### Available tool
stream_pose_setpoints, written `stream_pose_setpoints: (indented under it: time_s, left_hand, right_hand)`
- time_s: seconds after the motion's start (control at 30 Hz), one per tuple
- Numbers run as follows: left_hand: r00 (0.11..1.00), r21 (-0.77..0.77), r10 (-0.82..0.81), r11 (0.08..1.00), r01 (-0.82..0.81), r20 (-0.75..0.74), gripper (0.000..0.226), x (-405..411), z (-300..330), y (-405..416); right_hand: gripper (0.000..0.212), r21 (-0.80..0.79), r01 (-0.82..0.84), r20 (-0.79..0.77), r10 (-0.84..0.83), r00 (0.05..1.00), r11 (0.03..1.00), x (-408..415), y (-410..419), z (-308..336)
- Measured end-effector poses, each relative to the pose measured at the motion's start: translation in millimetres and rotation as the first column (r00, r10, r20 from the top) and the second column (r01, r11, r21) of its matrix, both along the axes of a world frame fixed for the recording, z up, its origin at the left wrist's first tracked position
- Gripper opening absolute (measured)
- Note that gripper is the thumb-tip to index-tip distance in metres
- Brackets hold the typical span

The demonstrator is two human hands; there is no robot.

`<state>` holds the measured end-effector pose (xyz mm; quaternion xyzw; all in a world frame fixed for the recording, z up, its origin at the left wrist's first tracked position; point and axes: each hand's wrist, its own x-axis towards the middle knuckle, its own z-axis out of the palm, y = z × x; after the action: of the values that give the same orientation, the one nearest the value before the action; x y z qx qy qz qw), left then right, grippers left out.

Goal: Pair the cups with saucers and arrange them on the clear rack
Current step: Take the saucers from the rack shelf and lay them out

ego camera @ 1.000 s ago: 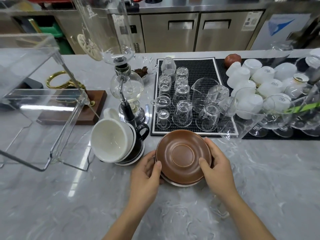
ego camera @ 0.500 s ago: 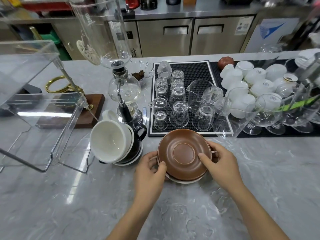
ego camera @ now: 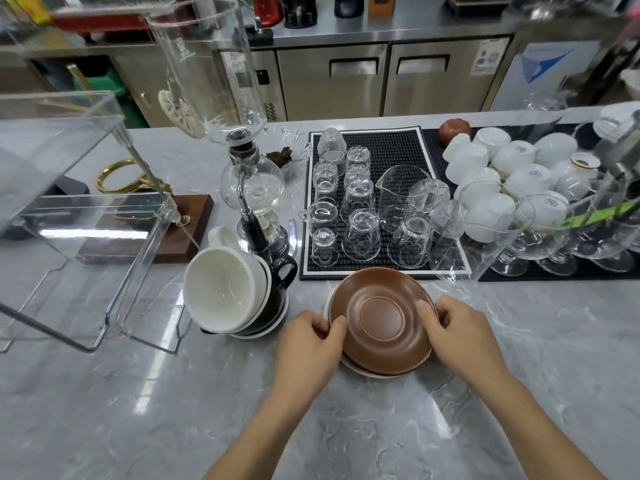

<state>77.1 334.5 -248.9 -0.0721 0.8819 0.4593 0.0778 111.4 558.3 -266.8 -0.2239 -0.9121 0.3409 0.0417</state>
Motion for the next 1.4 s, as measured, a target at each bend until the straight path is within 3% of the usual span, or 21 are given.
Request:
stream_pose_setpoints:
  time_s: [0.07, 0.43, 0.97, 1.4]
  left_hand:
    - [0.998, -0.091, -0.028, 0.996, 0.023, -0.05, 0.038, -2, 0, 0]
    - [0.984, -0.159, -0.153, 0.978, 0.137, -0.093, 0.049, -9, -9, -2]
    - [0.996, 0.112, -0.03, 0.993, 0.039, -0.084, 0.045, -3, -26, 0]
    - [1.0, 0.243, -0.011, 0.97, 0.01, 0.002, 0.039, 0, -20, 1]
  right_hand:
    - [0.051, 0.003, -0.028, 0.008, 0.028, 1.0, 1.0, -1, 0, 1]
    - [0.055, -0.002, -0.079, -0.001, 0.079, 0.997, 0.997, -5, 4, -1]
    - [0.053, -0.068, -0.048, -0.051, 0.045, 0.998, 0.997, -1, 3, -8]
    - [0.053, -0.02, -0.054, -0.054, 0.053, 0.997, 0.998, 0, 4, -7]
